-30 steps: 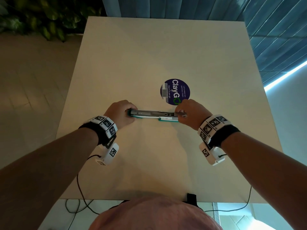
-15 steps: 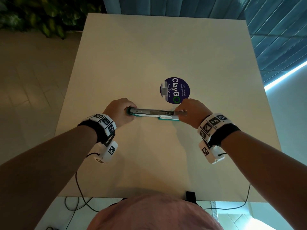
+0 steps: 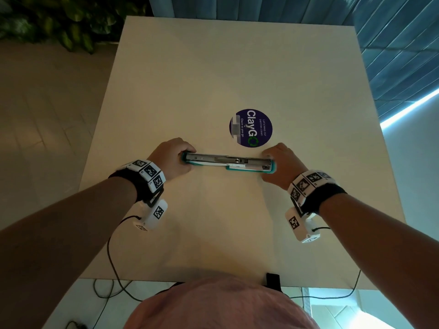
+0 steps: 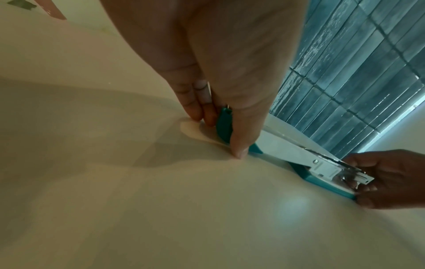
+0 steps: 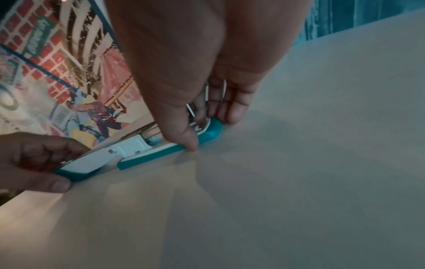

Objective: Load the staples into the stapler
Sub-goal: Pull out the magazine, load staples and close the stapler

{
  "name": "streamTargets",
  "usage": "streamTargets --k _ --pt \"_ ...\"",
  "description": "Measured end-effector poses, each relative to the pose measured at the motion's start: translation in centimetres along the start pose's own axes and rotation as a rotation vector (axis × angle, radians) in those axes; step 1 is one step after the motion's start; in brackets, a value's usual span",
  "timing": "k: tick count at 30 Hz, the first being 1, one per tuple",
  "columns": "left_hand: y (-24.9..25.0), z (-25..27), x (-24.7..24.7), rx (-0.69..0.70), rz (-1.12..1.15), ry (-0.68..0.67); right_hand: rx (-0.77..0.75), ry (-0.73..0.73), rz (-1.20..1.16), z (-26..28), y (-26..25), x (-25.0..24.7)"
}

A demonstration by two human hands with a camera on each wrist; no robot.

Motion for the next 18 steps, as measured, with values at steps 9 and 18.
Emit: streamTargets --k 9,18 --pt "-0.2 0.7 -1.0 -0.094 0.164 0.042 0.01 0.056 -0.152 -0.2 0.8 -0.5" --pt "8.9 -0.8 -1.9 0.122 0.376 0.03 -0.009 0.071 -0.234 0.1 0.9 -0.6"
Point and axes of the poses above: each hand's wrist, its own z-axis away from the middle knuckle, its own x-axis out of the palm, y = z × x, the point moved 5 cm from there along -z, towards the middle knuckle, and after that the axes turned 5 degrees about -z, right-handed, at the moved point
